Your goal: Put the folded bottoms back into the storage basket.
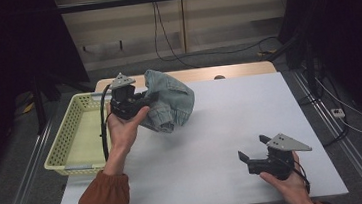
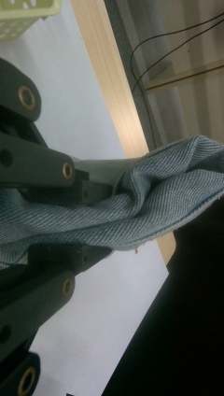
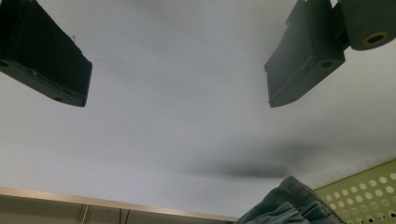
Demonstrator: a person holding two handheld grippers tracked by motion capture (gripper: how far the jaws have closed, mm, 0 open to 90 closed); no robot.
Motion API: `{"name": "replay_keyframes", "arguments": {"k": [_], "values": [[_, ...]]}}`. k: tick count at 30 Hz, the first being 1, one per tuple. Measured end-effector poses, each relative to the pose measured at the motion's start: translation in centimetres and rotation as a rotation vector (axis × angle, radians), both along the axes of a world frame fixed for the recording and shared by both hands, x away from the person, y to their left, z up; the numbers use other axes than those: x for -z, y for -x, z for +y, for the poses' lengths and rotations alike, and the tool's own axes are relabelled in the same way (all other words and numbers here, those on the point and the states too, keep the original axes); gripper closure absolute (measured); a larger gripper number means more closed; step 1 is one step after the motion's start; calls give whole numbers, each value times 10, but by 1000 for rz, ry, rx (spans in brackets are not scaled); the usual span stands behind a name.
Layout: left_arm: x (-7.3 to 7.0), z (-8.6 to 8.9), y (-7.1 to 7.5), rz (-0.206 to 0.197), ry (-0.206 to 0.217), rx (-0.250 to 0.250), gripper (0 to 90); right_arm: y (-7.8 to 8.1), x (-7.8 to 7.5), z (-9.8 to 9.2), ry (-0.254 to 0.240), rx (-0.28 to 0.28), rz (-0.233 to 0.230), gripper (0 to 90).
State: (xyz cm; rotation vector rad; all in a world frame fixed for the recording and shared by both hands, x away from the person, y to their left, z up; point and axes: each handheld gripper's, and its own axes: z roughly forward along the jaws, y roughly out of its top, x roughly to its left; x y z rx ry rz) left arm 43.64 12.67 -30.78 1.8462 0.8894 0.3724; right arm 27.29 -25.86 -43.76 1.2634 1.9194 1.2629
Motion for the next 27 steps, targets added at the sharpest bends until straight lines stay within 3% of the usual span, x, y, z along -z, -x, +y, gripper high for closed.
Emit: {"name": "replay_keyframes", "arguments": {"k": [17,27], "values": [[-16,14,10,-46,21,-16,757,-1,0,-1,0,10,-4,68],[-26,21,16,-77,6,-5,757,0,0,0,-1,8,-2,68]]}}
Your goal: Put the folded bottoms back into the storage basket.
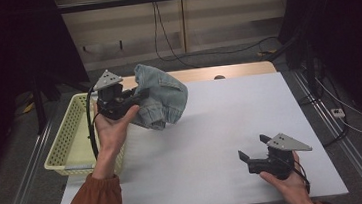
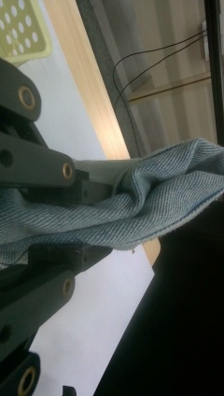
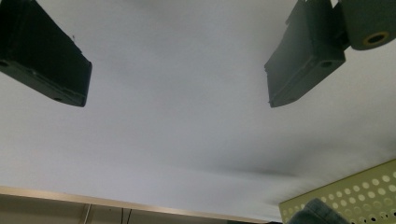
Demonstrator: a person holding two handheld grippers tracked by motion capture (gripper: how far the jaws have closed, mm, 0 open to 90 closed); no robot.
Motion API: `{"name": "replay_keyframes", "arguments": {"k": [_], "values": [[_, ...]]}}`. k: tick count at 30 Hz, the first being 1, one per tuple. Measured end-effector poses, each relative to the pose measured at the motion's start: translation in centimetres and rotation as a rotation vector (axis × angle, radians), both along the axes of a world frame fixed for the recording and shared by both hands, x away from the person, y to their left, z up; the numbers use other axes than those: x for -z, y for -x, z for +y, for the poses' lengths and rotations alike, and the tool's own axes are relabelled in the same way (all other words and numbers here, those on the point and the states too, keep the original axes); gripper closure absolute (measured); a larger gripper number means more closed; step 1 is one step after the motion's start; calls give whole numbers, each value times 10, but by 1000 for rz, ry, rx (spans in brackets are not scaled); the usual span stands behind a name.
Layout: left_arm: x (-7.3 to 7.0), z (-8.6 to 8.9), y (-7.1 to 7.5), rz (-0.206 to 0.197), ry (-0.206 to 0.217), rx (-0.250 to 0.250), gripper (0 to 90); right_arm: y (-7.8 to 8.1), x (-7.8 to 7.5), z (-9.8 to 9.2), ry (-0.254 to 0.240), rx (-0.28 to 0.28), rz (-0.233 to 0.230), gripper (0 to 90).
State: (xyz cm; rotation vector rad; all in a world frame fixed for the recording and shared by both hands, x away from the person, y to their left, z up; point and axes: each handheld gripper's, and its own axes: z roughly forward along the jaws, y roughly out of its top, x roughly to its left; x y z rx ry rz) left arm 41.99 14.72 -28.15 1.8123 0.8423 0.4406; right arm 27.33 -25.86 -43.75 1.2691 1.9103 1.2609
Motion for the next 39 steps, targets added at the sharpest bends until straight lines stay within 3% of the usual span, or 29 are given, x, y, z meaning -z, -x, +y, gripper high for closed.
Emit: {"name": "replay_keyframes", "arguments": {"k": [17,39], "values": [[-10,21,7,-16,20,-33,757,0,0,0,0,-2,0,69],[-24,52,29,-56,22,-66,757,0,0,1,3,-2,1,68]]}}
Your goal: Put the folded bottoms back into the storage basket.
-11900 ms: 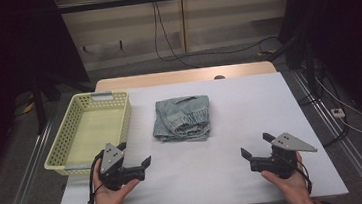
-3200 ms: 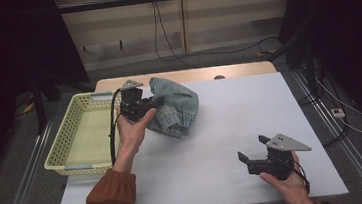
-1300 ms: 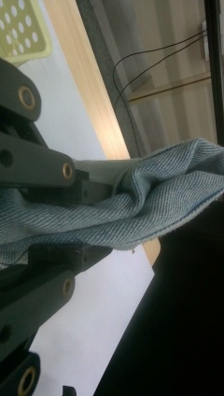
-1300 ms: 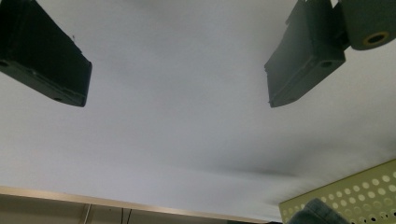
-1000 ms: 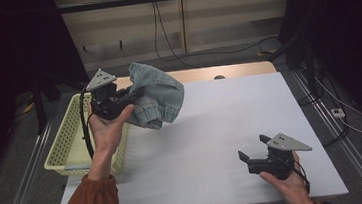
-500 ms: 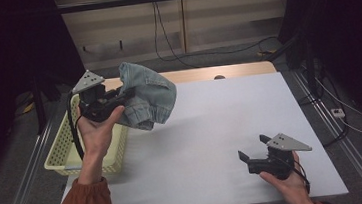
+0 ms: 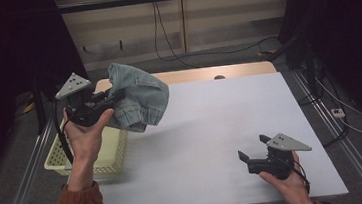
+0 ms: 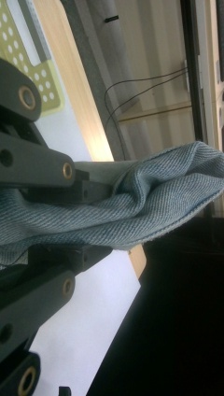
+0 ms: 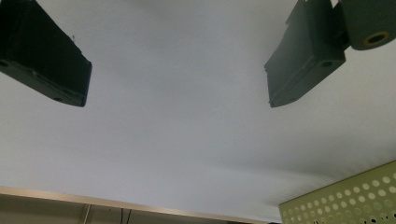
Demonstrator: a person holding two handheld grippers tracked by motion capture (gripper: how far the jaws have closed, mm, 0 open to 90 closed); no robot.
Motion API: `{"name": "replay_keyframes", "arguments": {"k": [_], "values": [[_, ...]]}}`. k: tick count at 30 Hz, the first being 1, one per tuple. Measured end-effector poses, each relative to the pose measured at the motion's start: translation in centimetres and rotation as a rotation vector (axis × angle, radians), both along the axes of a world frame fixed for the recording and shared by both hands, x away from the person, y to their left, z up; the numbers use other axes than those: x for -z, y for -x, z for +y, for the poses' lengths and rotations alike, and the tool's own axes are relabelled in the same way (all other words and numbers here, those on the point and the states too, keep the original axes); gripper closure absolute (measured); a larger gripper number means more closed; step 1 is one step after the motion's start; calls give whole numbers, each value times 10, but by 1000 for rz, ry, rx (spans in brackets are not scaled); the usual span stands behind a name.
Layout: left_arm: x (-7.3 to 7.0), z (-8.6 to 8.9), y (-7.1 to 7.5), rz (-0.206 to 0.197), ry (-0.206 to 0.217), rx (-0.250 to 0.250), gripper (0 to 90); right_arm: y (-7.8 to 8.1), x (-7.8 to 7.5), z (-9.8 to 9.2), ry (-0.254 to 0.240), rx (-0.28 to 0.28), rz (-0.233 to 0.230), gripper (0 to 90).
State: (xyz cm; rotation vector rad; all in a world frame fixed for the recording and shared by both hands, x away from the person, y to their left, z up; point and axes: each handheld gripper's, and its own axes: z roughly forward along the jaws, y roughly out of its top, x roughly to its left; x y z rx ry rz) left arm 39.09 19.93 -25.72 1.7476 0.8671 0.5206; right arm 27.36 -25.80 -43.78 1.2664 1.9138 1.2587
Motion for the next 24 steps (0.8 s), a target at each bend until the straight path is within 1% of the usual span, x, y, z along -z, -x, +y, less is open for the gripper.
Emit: {"name": "replay_keyframes", "arguments": {"k": [2,5,9,15,17,24], "values": [[-1,2,2,-4,5,-5,757,0,0,0,2,-1,1,67],[-3,6,4,-9,-6,-6,758,0,0,1,4,-3,0,68],[-6,11,5,-2,-3,-16,757,0,0,0,2,-1,2,68],[-8,17,9,-12,-13,-25,757,0,0,1,3,-3,1,68],[-9,20,11,-17,-5,-29,757,0,0,1,4,-4,1,68],[-10,35,13,-17,-4,-59,757,1,-1,0,-2,-8,-5,67]]}}
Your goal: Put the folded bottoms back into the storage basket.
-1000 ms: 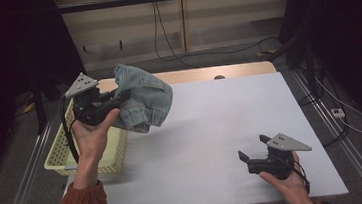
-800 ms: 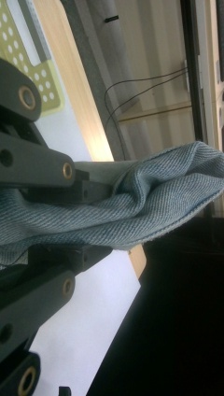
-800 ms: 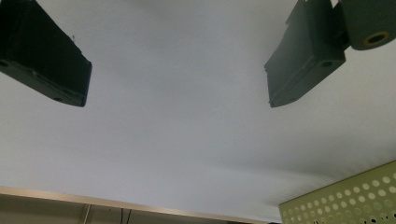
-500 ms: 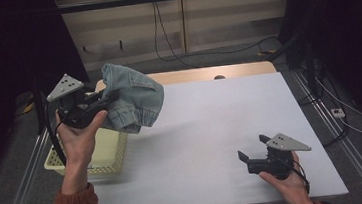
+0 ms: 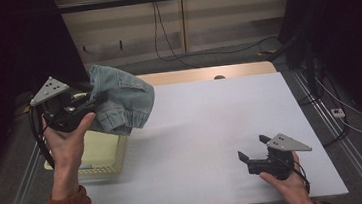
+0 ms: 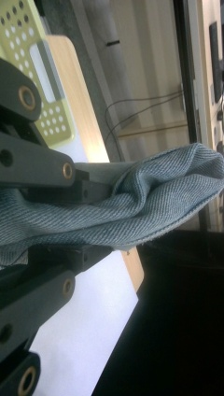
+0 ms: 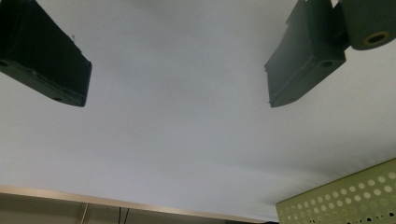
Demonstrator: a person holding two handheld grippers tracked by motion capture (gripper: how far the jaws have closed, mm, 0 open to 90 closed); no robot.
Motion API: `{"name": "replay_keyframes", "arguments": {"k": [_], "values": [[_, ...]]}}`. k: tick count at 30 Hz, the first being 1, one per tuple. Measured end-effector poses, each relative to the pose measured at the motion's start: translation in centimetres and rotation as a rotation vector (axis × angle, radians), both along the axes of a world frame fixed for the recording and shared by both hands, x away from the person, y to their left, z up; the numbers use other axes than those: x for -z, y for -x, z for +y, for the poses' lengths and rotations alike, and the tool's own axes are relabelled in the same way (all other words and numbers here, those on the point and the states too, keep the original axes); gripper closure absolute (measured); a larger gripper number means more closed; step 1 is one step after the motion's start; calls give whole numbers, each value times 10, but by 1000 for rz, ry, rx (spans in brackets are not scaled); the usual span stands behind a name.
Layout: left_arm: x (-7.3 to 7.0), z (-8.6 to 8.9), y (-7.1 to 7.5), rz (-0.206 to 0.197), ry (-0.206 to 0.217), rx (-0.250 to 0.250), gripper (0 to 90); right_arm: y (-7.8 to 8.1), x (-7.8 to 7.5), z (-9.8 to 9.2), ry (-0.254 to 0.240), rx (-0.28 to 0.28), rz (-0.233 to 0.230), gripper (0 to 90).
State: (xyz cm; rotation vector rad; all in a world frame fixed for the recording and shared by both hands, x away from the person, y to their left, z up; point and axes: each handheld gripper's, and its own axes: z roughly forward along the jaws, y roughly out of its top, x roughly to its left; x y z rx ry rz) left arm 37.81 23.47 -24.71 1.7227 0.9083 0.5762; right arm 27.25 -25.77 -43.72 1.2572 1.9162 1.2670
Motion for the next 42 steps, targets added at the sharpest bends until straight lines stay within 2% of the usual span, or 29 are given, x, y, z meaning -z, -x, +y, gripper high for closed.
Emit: {"name": "replay_keyframes", "arguments": {"k": [18,22,35,42], "values": [[-2,31,3,10,24,-51,757,0,0,0,4,1,1,67],[-3,36,3,7,9,-58,758,0,0,1,4,1,2,67],[2,55,0,37,-5,-96,758,0,0,1,3,0,2,67],[10,66,-6,69,0,-126,758,0,0,1,3,-1,1,66]]}}
